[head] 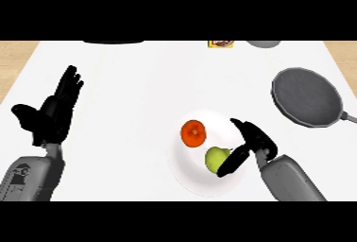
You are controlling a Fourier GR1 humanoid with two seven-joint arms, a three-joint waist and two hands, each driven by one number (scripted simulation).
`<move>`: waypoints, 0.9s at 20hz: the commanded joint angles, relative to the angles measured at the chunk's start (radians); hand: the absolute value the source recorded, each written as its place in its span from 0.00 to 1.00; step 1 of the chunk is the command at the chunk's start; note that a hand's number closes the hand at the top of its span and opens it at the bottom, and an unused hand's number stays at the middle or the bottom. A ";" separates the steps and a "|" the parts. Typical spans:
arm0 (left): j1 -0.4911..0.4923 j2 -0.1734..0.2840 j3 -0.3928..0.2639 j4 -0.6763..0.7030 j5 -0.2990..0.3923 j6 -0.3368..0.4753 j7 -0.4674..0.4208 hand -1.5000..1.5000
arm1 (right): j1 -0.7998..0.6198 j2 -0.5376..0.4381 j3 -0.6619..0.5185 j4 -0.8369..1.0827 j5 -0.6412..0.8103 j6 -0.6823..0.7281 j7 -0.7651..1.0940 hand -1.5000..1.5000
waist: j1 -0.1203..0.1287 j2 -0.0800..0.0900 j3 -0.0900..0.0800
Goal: Pick the pear from the plate and place it in the pan
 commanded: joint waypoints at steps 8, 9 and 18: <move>0.038 -0.003 0.028 -0.096 -0.026 -0.029 0.060 0.50 | -0.034 0.096 -0.037 0.161 0.062 0.078 -0.021 0.00 | 0.003 0.000 0.000; -0.024 -0.040 0.013 -0.015 -0.039 -0.005 0.050 0.50 | -0.047 0.102 -0.029 0.156 0.050 0.094 0.012 0.00 | 0.000 0.001 0.000; 0.031 -0.014 0.048 -0.047 -0.021 -0.049 0.020 0.50 | -0.003 0.106 0.007 0.178 0.098 0.102 -0.208 1.00 | 0.008 0.002 0.000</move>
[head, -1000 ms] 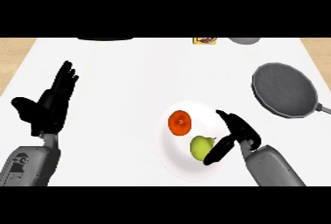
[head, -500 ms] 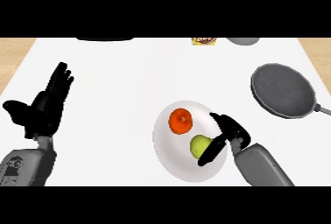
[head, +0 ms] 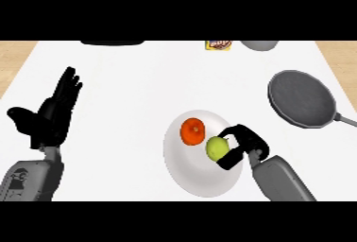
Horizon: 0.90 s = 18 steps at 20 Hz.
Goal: Pick the pear from the plate and place it in the pan
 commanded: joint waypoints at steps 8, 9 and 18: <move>-0.038 0.010 0.040 0.087 -0.008 -0.021 -0.052 0.50 | 0.057 0.005 0.010 0.003 0.052 0.021 -0.125 1.00 | -0.001 0.020 0.021; -0.025 0.015 0.033 0.040 -0.009 -0.022 -0.015 0.50 | 0.050 0.071 0.034 0.025 0.112 -0.065 -0.083 1.00 | 0.006 0.018 0.022; 0.017 -0.023 -0.006 -0.001 -0.037 0.004 -0.003 0.50 | -0.141 0.080 0.295 -0.133 0.573 -0.226 0.037 1.00 | 0.011 0.008 0.021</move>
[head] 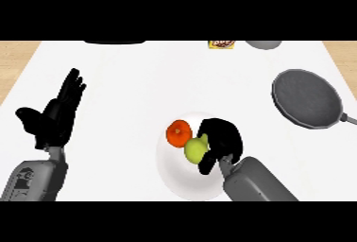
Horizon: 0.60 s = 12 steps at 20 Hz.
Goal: Pick the pear from the plate and place it in the pan
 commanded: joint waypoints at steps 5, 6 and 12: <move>-0.070 -0.007 0.017 0.057 -0.023 0.032 -0.002 0.50 | -0.122 -0.007 0.083 -0.138 0.339 -0.167 0.085 1.00 | -0.022 0.005 0.004; -0.001 -0.021 0.008 0.014 -0.017 0.030 -0.018 0.50 | -0.088 -0.007 0.095 -0.253 0.356 -0.162 0.134 1.00 | -0.022 -0.002 0.004; -0.029 0.031 0.059 0.043 0.028 -0.033 0.003 0.50 | -0.091 -0.070 -0.047 -0.313 0.448 -0.200 0.124 1.00 | -0.016 0.006 0.004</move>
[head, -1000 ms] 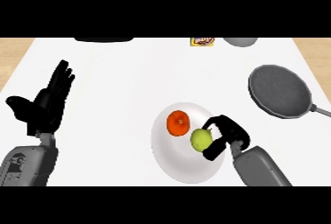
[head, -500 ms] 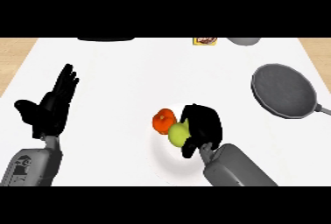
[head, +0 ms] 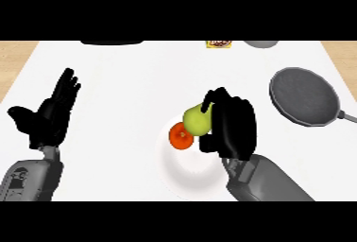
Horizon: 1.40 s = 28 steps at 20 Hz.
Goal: Pick the pear from the plate and place it in the pan
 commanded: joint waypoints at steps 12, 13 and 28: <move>-0.047 0.020 0.031 -0.004 0.012 -0.029 0.033 0.50 | 0.081 -0.176 -0.516 0.079 -0.250 -0.245 -0.376 1.00 | 0.009 0.008 0.001; 0.032 -0.012 -0.012 -0.065 -0.020 -0.005 0.026 0.50 | 0.063 -0.206 -0.557 0.143 -0.270 -0.232 -0.400 1.00 | 0.017 0.008 0.002; -0.011 -0.035 -0.023 -0.030 -0.026 -0.023 0.001 0.50 | -0.160 -0.387 -0.831 1.048 -0.318 -0.496 -0.978 1.00 | 0.053 0.021 0.004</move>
